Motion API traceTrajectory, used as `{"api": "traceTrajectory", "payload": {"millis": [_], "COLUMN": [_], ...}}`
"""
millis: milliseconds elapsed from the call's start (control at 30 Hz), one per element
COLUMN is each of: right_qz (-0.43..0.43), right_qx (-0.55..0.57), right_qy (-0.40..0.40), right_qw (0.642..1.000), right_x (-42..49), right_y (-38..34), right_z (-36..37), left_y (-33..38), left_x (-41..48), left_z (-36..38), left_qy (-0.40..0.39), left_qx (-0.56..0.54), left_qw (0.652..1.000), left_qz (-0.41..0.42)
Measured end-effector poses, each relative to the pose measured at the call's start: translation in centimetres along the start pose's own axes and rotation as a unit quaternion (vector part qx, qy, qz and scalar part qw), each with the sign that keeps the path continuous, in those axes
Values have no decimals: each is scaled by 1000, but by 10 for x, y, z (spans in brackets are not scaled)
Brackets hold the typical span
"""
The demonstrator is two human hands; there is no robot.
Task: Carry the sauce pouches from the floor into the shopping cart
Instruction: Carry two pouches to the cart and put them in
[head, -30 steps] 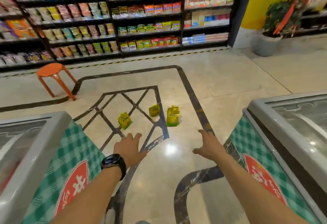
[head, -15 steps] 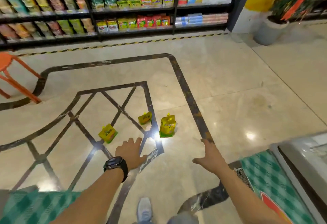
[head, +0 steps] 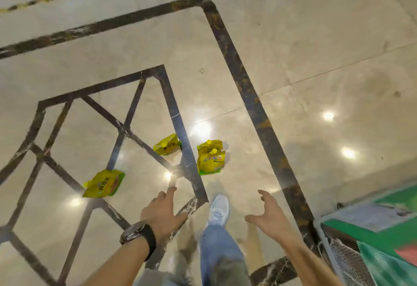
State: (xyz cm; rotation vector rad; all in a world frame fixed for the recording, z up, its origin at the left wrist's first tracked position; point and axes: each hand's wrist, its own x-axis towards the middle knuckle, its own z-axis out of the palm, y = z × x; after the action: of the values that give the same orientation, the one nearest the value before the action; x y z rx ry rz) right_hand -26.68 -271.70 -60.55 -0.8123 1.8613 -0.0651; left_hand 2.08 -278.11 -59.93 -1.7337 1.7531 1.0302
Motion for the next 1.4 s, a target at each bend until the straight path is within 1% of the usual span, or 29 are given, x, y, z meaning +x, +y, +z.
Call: {"api": "traceTrajectory", "payload": {"millis": [67, 133, 233, 333, 400, 500, 567, 600, 667, 733, 800, 833, 900, 967, 1033, 1067, 1100, 1167, 1200, 1267, 1300, 1400], "right_qz": [12, 5, -44, -103, -156, -234, -270, -287, -299, -299, -294, -291, -281, -257, -249, -245, -232, -194, -177, -157, -153, -125], "right_qx": [22, 35, 59, 34, 2, -114, -108, -89, -65, -33, 4, 10, 8, 39, 62, 83, 119, 200, 231, 270, 285, 321], "right_qy": [-2, 7, 44, 84, 59, -36, -91, -99, -100, -118, -136, -139, -122, -102, -90, -86, -79, -63, -53, -31, -18, -21], "right_qw": [1000, 999, 996, 991, 986, 965, 952, 949, 947, 946, 946, 946, 952, 960, 962, 962, 962, 958, 955, 950, 946, 939], "right_x": [65, 128, 225, 317, 368, 430, 457, 468, 479, 485, 485, 484, 483, 483, 480, 479, 476, 470, 466, 458, 453, 424], "right_y": [3, 3, 0, -11, -24, -35, -34, -32, -31, -32, -32, -33, -33, -31, -29, -24, -16, -1, 5, 10, 9, 5], "right_z": [11, 22, 33, 41, 50, 77, 99, 106, 108, 102, 97, 98, 104, 102, 96, 92, 91, 97, 104, 118, 121, 98], "left_y": [-4, -10, -16, -17, -21, -35, -44, -43, -38, -28, -22, -20, -20, -22, -27, -29, -30, -31, -31, -34, -34, -41], "left_x": [58, 118, 207, 292, 339, 383, 393, 394, 400, 407, 411, 411, 410, 408, 408, 408, 407, 405, 403, 395, 386, 342], "left_z": [22, 46, 86, 125, 158, 206, 224, 224, 225, 218, 210, 207, 201, 192, 186, 187, 188, 190, 191, 189, 182, 147], "left_qy": [-12, -19, -9, -3, -28, -4, 32, 51, 47, 51, 79, 84, 80, 81, 81, 60, 28, -59, -76, -105, -129, -184], "left_qx": [-36, -77, -126, -165, -219, -274, -294, -301, -328, -299, -273, -276, -295, -256, -177, -173, -202, -303, -339, -375, -402, -453], "left_qw": [999, 997, 992, 984, 972, 960, 954, 951, 942, 951, 957, 955, 947, 955, 967, 969, 964, 939, 928, 915, 902, 870], "left_qz": [-4, 0, 27, 59, 74, 58, 57, 55, 53, 60, 63, 73, 97, 130, 163, 168, 170, 151, 134, 106, 87, 62]}}
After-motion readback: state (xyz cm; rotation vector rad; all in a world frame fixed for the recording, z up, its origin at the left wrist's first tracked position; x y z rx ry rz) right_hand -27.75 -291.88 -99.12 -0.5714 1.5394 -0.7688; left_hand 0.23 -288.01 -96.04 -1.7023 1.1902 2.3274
